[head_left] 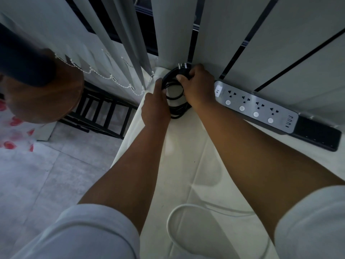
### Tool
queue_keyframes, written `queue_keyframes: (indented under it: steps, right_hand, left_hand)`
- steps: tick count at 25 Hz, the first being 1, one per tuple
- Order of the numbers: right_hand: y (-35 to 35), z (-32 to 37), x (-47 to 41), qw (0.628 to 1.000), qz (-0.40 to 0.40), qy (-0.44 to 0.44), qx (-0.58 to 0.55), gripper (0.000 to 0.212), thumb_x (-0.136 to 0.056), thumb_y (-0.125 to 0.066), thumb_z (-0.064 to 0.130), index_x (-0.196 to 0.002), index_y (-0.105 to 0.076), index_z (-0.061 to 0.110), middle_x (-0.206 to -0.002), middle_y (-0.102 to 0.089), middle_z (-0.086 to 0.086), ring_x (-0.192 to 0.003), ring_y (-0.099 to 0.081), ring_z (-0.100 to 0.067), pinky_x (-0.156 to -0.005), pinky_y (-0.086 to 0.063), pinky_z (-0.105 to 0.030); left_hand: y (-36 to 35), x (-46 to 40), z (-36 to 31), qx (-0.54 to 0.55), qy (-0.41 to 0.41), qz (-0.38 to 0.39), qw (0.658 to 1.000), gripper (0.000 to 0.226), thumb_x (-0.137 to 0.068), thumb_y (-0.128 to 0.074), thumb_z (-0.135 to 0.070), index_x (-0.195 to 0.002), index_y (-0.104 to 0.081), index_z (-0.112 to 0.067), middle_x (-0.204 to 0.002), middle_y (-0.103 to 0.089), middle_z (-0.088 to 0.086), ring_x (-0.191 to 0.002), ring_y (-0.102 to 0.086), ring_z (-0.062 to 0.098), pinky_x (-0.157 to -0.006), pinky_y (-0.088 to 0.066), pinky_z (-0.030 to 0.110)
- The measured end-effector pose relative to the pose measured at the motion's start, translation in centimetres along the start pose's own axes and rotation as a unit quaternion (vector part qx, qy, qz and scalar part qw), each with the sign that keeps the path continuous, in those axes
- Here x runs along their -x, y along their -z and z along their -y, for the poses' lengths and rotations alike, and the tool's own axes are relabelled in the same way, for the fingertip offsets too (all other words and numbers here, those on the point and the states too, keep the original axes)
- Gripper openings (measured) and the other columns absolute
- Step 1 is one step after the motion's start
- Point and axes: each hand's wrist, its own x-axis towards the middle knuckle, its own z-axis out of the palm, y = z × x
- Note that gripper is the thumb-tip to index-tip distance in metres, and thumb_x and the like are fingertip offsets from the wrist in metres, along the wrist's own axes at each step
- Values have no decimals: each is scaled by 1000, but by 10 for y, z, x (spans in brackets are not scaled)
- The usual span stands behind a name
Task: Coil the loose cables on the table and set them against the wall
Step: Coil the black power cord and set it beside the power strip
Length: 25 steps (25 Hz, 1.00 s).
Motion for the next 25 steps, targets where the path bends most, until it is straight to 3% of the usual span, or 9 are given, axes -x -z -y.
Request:
queue_keyframes:
  steps: [3,5,7,11,15,20,25]
  right_hand:
    - [7,-10,31,991,7,127,38,24,-88,-66,22,-97,-61,1,-100,-60,-18,-90,-59,-32,-80,-48,-42]
    - [10,-26,62,958,30,252,133,24,-90,-60,21,-94,-65,-2,-100,-61,-20,-96,-58,-36,-83,-47,-46]
    - [10,-44,81,929,41,313,191,25,-91,-59,18,-99,-69,-3,-104,-65,-20,-107,-58,-39,-90,-47,-45]
    - [11,-51,70,925,68,310,209,24,-91,-60,15,-105,-72,0,-106,-67,-18,-107,-59,-38,-88,-48,-43]
    - [17,-48,54,926,82,305,206,21,-90,-63,18,-95,-68,-2,-102,-66,-18,-98,-60,-36,-79,-48,-40]
    - [17,-41,50,939,80,264,207,22,-94,-60,23,-95,-68,3,-103,-68,-12,-95,-59,-34,-72,-43,-36]
    - [19,-27,38,932,85,250,247,20,-94,-56,25,-99,-69,11,-104,-66,-11,-95,-60,-35,-72,-46,-37]
  left_hand:
    - [3,-5,-2,65,25,21,997,45,-104,-33,-36,-149,-34,-29,-118,-56,24,-100,-60,36,-84,-47,38]
    - [5,-3,-2,79,20,36,996,48,-104,-33,-29,-151,-29,-24,-118,-54,27,-96,-60,36,-82,-48,38]
    - [8,1,2,97,-16,48,994,53,-101,-35,-14,-152,-25,-16,-115,-52,31,-93,-59,38,-82,-48,38]
    - [14,3,16,108,-74,92,987,62,-94,-38,2,-152,-20,-7,-109,-53,37,-94,-57,46,-83,-49,49]
    - [17,3,18,176,-17,127,976,64,-93,-45,-9,-152,-24,-21,-103,-66,24,-86,-66,41,-77,-56,51]
    - [21,1,29,242,31,222,944,92,-86,-67,-9,-154,-10,-32,-93,-70,20,-71,-71,29,-68,-61,46]
    - [16,0,33,245,44,207,946,86,-87,-67,-12,-154,-15,-32,-76,-69,11,-65,-68,26,-70,-60,44]
